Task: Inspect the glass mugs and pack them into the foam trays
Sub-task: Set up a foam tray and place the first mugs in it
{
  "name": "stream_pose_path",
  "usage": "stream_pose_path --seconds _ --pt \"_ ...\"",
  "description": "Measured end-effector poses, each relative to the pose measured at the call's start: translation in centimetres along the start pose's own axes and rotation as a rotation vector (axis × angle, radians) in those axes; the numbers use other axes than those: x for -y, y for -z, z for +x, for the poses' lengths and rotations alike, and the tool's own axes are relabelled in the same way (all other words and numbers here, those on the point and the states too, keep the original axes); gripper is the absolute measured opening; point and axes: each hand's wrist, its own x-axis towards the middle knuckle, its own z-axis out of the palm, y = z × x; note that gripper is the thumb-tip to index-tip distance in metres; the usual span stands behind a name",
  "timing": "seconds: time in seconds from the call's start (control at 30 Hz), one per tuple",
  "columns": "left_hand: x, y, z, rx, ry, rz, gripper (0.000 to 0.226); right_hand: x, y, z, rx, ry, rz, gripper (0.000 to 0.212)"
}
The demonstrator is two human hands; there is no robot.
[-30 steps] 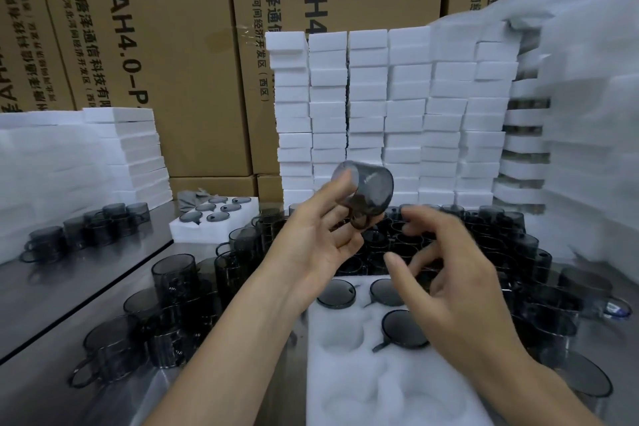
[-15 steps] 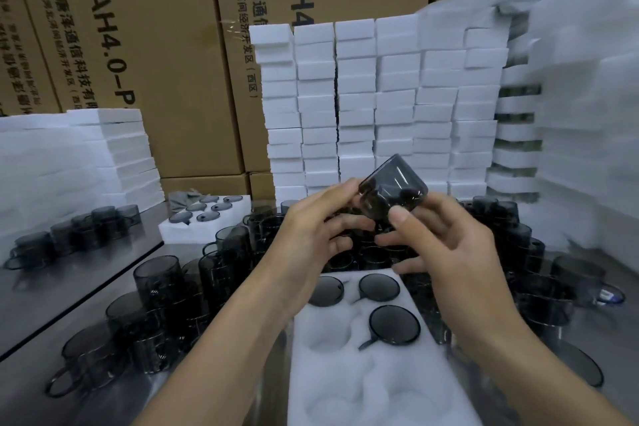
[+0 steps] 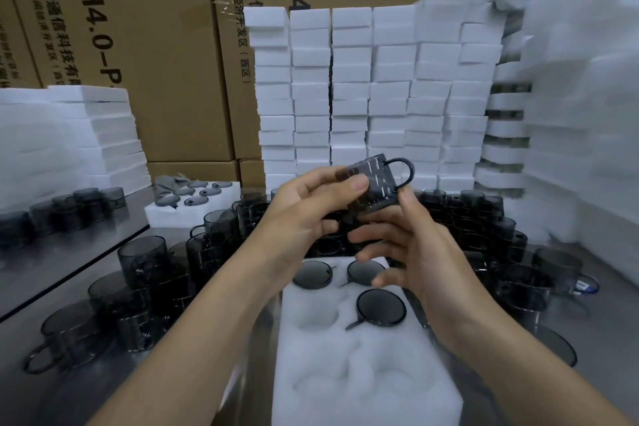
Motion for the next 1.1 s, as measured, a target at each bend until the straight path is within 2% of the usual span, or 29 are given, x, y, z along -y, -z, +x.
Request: stream_pose_path --seconds 0.07,0.17,0.37,0.47,0.57,0.77,0.9,1.1 --pt "-0.3 0.4 -0.1 0.008 -0.006 0.042 0.054 -0.4 0.0 0.1 -0.073 0.061 -0.081 0.041" --pt "-0.6 0.7 -0.4 0.007 -0.018 0.185 0.051 -0.8 0.2 0.2 -0.127 0.097 -0.153 0.032" --pt "-0.2 2.1 -4.1 -0.198 -0.035 0.423 0.055 -1.4 1.1 0.7 -0.232 0.177 -0.217 0.025" --pt "0.3 2.3 -6.6 -0.164 0.041 0.623 0.060 -1.6 1.3 0.9 -0.236 0.184 -0.235 0.024" --pt "1.4 1.8 -8.0 -0.136 0.048 0.798 0.054 -1.9 1.4 1.0 -0.217 0.199 -0.266 0.022" --pt "1.3 2.2 -8.6 -0.117 0.035 0.863 0.044 -2.4 1.5 0.6 -0.197 0.230 -0.345 0.019" --pt "1.2 2.1 -8.5 -0.110 0.001 1.050 0.067 -2.5 1.6 0.7 -0.185 0.230 -0.413 0.019" --pt "0.9 2.4 -8.4 -0.068 -0.009 1.061 0.066 -3.7 1.6 0.6 -0.122 0.269 -0.667 0.016"
